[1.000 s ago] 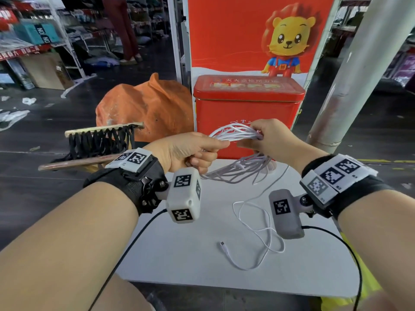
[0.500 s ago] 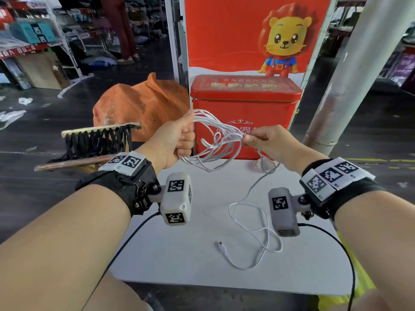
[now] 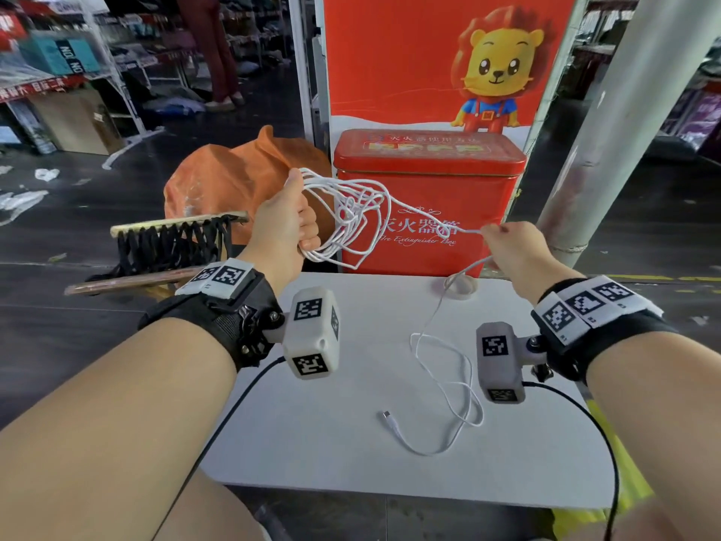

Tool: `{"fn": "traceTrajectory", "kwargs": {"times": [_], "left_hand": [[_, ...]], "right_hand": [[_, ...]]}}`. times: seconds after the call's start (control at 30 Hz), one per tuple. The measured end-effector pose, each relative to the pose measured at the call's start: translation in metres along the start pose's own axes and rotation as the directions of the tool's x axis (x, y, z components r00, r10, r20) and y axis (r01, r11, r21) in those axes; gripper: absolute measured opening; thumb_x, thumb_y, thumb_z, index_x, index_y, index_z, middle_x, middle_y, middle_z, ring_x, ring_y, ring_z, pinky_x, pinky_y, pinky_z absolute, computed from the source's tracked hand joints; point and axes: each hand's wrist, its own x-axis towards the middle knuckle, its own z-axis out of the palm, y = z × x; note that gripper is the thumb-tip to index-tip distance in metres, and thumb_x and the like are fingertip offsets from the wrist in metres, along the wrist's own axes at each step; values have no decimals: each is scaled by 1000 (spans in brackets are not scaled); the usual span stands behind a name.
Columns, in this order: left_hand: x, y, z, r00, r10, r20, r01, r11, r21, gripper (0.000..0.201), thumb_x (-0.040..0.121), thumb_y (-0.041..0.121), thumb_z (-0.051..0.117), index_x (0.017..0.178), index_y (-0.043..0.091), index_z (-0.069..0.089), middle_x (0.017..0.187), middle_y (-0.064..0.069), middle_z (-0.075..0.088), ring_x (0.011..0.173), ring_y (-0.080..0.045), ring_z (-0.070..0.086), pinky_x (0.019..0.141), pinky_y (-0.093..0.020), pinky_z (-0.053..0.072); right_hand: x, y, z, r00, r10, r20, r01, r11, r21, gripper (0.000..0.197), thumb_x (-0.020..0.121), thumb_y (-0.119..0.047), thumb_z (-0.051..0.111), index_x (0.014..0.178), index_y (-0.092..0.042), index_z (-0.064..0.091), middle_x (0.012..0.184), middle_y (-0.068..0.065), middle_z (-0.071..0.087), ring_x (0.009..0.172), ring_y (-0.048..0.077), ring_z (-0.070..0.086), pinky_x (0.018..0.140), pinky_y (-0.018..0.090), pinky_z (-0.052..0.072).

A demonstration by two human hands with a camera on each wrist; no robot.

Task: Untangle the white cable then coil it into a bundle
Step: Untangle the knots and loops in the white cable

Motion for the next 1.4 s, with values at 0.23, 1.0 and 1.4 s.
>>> {"fn": "traceTrajectory", "kwargs": {"times": [0.23, 1.0, 1.4], "left_hand": [[14, -26, -10, 988, -107, -115, 121, 985, 124, 46, 97, 42, 47, 59, 20, 34, 46, 5, 26, 27, -6, 21, 32, -13, 17], [-10, 6, 6, 998, 28, 50, -25, 999, -46, 51, 97, 45, 47, 55, 21, 30, 44, 7, 24, 35, -7, 19, 35, -20, 19], [-10, 0, 6, 996, 18, 86, -23, 998, 58, 50, 97, 45, 45, 56, 21, 27, 45, 6, 22, 36, -7, 19, 36, -20, 20]], "right_hand": [[-13, -37, -3, 981, -169, 93, -37, 309, 950, 11, 90, -10, 57, 98, -3, 58, 97, 9, 72, 99, 20, 68, 88, 30, 53], [-27, -27, 21, 900, -83, 428, 7, 984, 176, 65, 90, -62, 41, 77, -6, 71, 83, 7, 74, 83, 22, 67, 84, 30, 51], [-26, -32, 22, 975, -56, 217, -21, 941, 338, 44, 90, -51, 51, 79, -9, 59, 67, 8, 63, 54, 17, 59, 55, 25, 54]]}}
